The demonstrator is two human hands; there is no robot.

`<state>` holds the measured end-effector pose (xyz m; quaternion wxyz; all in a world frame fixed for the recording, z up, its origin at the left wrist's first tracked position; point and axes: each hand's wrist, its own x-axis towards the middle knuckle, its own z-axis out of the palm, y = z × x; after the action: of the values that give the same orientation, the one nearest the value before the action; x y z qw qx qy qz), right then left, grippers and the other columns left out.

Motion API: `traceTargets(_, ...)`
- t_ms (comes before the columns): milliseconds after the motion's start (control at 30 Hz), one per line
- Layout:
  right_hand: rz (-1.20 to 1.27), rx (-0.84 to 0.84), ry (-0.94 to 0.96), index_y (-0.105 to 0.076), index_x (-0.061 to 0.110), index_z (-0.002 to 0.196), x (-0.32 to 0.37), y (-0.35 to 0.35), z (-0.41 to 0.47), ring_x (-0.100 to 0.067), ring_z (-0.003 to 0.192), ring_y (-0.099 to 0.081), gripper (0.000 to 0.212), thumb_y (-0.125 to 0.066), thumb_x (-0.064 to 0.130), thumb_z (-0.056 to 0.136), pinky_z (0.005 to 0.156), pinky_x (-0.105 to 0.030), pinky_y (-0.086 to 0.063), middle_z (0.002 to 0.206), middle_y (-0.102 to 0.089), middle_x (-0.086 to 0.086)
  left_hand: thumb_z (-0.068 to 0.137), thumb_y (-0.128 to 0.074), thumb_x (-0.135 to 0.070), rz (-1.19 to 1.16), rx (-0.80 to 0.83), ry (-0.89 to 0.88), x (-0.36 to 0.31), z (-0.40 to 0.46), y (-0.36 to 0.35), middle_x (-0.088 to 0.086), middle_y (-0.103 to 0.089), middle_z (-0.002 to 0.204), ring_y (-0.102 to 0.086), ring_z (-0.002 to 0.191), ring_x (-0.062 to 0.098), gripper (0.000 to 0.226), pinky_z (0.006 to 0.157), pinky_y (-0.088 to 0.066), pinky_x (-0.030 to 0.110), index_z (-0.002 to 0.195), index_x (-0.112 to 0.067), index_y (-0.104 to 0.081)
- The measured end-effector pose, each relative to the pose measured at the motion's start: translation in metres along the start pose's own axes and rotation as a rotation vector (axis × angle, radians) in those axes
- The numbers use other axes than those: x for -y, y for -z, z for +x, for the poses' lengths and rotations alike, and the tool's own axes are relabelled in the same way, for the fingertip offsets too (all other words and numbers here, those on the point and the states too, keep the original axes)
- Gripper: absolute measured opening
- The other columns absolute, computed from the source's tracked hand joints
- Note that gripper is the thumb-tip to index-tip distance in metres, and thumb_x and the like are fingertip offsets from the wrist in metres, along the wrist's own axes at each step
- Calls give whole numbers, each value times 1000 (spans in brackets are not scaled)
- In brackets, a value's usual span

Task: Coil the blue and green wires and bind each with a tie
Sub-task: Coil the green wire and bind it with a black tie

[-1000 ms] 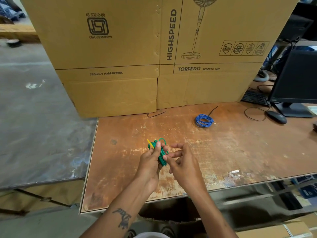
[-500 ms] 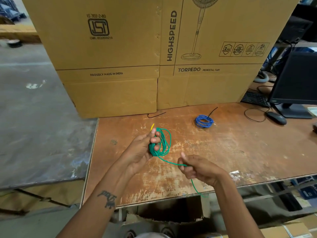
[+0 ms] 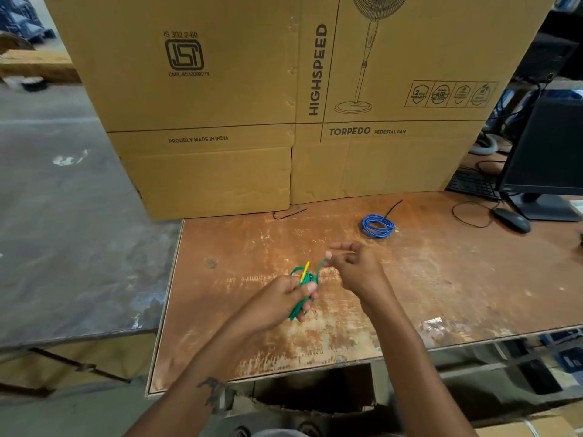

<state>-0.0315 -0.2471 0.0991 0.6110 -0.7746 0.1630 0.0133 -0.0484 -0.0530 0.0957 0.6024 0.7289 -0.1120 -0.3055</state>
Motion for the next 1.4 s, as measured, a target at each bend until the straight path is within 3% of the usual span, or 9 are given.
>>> traceTargets(233, -61, 158, 106, -53, 26, 142, 16, -27, -46, -12, 70, -67, 44, -43, 3, 106, 59, -34, -58, 107, -79, 6, 108, -47, -24, -188, -314, -36, 9, 0, -33, -5, -65, 65, -60, 56, 6, 32, 58, -47, 23, 82, -10, -60)
traceTargets(400, -116, -35, 193, -64, 27, 120, 7, -35, -61, -1, 81, -73, 24, -49, 12, 109, 61, -22, -59, 115, -76, 9, 107, -48, -37, -222, -443, -115, 11, 0, -43, 8, -69, 79, -62, 69, 14, 35, 70, -50, 41, 97, -10, -67)
traceTargets(533, -135, -158, 221, -70, 26, 114, 6, -31, -59, -3, 76, -78, 22, -52, 14, 110, 62, -21, -58, 123, -63, 2, 107, -48, -32, -277, -511, -148, 11, -1, -45, 4, -72, 89, -61, 66, 13, 31, 72, -52, 35, 101, -8, -67)
traceTargets(700, -206, -178, 310, -60, 33, 130, 11, -28, -64, -1, 71, -75, 38, -73, 16, 98, 61, -25, -59, 92, -75, 13, 107, -47, -32, -364, -449, -132, 9, -2, -47, -2, -76, 97, -62, 69, 9, 32, 69, -54, 25, 113, -11, -71)
traceTargets(867, -175, -107, 360, -59, 33, 137, 7, -28, -66, -1, 82, -75, 44, -76, 26, 98, 68, -35, -65, 91, -78, 19, 106, -49, -27, -743, -441, -20, 8, 2, -46, 4, -73, 90, -66, 68, 6, 30, 59, -53, 21, 110, -6, -70)
traceTargets(1000, -319, 39, 472, -38, 35, 157, 6, -23, -74, 3, 110, -69, 61, -56, 6, 107, 88, -17, -59, 119, -76, 17, 102, -55, -30, -910, -436, 28, 8, 3, -45, 8, -71, 92, -65, 74, 14, 31, 68, -51, 27, 110, -3, -69)
traceTargets(1167, -434, 199, 513, -6, 54, 162, -4, -29, -85, -1, 142, -50, 94, -41, -9, 101, 117, -31, -46, 156, -54, 11, 101, -58, -27, -998, -491, 61, 6, 8, -33, 14, -75, 101, -70, 86, 21, 32, 71, -57, 29, 112, 0, -70)
traceTargets(1267, -342, 61, 630, -8, 61, 154, -8, -36, -85, 6, 119, -59, 88, -49, -1, 105, 96, -17, -51, 140, -56, 7, 99, -59, -29, -1159, -425, 62, 4, 10, -33, 11, -71, 98, -69, 79, 20, 31, 57, -58, 25, 112, -2, -67)
traceTargets(1400, -228, -33, 596, -23, 57, 144, -21, -40, -79, -11, 87, -64, 78, -57, 1, 103, 77, -24, -56, 113, -48, 9, 100, -56, -32, -1142, -428, 7, 2, 15, -27, 2, -67, 89, -66, 71, 17, 24, 50, -53, 25, 98, -11, -67)
